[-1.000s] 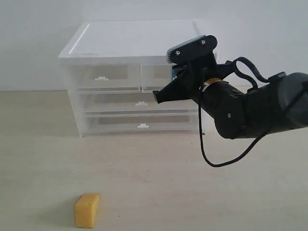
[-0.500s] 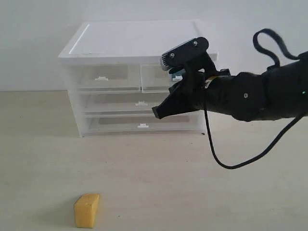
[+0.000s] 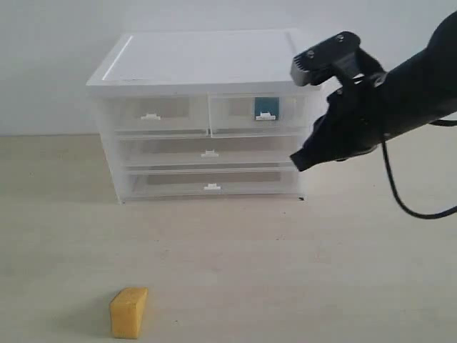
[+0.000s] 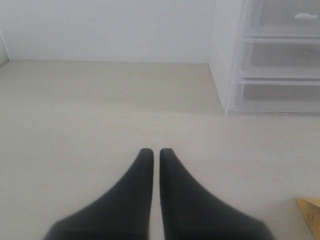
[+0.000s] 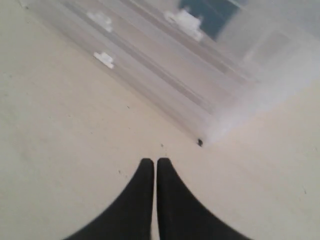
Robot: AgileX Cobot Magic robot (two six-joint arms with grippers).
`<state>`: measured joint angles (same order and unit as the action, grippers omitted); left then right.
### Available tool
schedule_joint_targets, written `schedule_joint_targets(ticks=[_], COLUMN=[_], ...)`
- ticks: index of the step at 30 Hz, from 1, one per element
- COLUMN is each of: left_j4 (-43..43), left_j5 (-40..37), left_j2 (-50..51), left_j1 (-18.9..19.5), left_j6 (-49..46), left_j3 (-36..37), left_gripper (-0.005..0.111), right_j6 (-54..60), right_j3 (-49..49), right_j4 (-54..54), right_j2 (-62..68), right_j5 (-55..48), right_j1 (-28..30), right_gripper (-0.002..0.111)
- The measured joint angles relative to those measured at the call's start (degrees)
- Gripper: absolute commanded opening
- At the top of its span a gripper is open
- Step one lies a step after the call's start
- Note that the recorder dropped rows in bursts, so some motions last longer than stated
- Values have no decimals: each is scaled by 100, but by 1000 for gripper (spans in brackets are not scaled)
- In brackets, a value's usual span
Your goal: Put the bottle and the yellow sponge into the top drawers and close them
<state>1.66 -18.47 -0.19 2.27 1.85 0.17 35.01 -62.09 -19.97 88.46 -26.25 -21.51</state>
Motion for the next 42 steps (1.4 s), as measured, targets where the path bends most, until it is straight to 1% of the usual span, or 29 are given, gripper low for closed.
schedule_joint_targets(ticks=[3, 6, 10, 13, 16, 19, 22, 30, 31, 37, 42], left_j4=[0, 0, 0, 0, 0, 0, 0, 0, 0, 0, 0], left_j5=[0, 0, 0, 0, 0, 0, 0, 0, 0, 0, 0], left_j2=[0, 0, 0, 0, 0, 0, 0, 0, 0, 0, 0], left_j1=[0, 0, 0, 0, 0, 0, 0, 0, 0, 0, 0], left_j6=[0, 0, 0, 0, 0, 0, 0, 0, 0, 0, 0], left_j3=[0, 0, 0, 0, 0, 0, 0, 0, 0, 0, 0], left_gripper=[4, 4, 4, 4, 4, 4, 4, 4, 4, 4, 4], right_j6=[-308, -897, -2237, -2890, -3112, -3184, -3365, -3997, -4103, -4305, -4458], right_j3=[-67, -80, -93, -92, -92, 0, 370, 1730, 2092, 2966, 3473], right_j4=[119, 539, 1939, 2913, 3260, 3319, 3293, 3282, 3282, 3282, 3257], right_j2=[-149, -360, -693, -958, -1216, -1597, -2160, -3658, -4094, -5431, -6284], right_j5=[-445, -644, -1026, -1433, -1750, -1823, -1542, -263, 80, 956, 1223], right_j1=[485, 898, 1408, 1684, 1845, 1885, 1885, 1885, 1885, 1885, 1885], right_gripper=[0, 0, 0, 0, 0, 0, 0, 0, 0, 0, 0])
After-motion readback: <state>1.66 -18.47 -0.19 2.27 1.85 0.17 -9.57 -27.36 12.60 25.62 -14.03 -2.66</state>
